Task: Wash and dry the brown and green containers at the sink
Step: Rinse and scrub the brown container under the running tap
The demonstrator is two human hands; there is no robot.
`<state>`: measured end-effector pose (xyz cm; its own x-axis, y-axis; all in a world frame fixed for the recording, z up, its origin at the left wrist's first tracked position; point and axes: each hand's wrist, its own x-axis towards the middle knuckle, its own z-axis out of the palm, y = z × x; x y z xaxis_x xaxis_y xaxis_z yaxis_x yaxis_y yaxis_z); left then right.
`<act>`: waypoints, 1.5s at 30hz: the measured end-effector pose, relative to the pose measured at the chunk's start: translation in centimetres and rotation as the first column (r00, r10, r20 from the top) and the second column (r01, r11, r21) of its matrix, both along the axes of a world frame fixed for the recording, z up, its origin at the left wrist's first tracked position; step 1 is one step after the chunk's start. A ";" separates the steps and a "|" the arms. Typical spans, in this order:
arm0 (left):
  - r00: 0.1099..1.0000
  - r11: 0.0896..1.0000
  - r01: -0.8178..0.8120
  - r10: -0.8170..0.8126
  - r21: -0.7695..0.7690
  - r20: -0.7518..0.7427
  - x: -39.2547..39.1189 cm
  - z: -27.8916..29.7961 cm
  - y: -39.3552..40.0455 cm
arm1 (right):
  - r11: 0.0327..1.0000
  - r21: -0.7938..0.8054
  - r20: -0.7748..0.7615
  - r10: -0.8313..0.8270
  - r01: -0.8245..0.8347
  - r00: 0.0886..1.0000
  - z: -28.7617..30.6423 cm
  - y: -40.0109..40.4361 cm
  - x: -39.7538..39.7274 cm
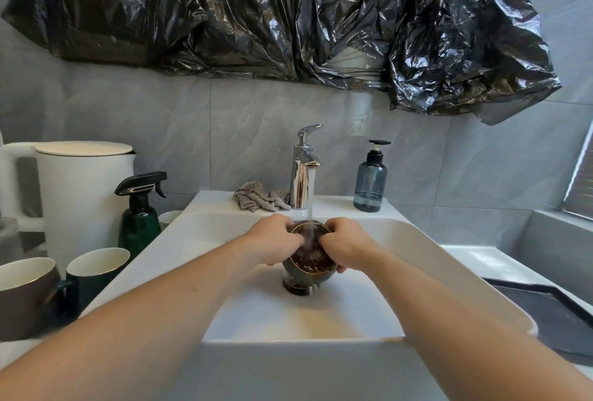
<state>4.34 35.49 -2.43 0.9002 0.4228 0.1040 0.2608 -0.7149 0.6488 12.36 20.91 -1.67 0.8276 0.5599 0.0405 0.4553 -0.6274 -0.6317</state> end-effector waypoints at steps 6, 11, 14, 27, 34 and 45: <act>0.998 0.995 -0.008 0.001 0.103 0.063 -0.3 0.2 0.1 | 0.996 0.083 0.002 0.009 -0.009 1.000 -0.1 0.0 0.0; 0.994 0.983 -0.001 -0.018 0.182 0.105 -0.3 0.3 0.2 | 0.988 0.155 -0.011 0.021 -0.019 1.000 -0.2 0.1 0.1; 0.992 0.978 0.007 -0.032 0.206 0.119 -0.3 0.3 0.2 | 0.979 0.204 0.010 0.025 -0.027 1.000 -0.2 0.2 0.4; 0.981 0.975 -0.075 0.035 0.208 0.191 0.0 -0.2 0.3 | 0.973 0.229 -0.037 0.039 -0.030 0.999 -0.4 0.4 0.6; 0.956 0.948 -0.192 0.123 0.253 0.265 -0.2 0.2 0.2 | 0.974 0.211 -0.078 0.099 -0.080 0.992 -0.1 0.1 0.0; 0.980 0.975 -0.139 0.110 0.172 0.168 -0.5 0.5 -0.2 | 0.972 0.234 -0.089 0.027 -0.006 0.996 0.3 0.1 0.1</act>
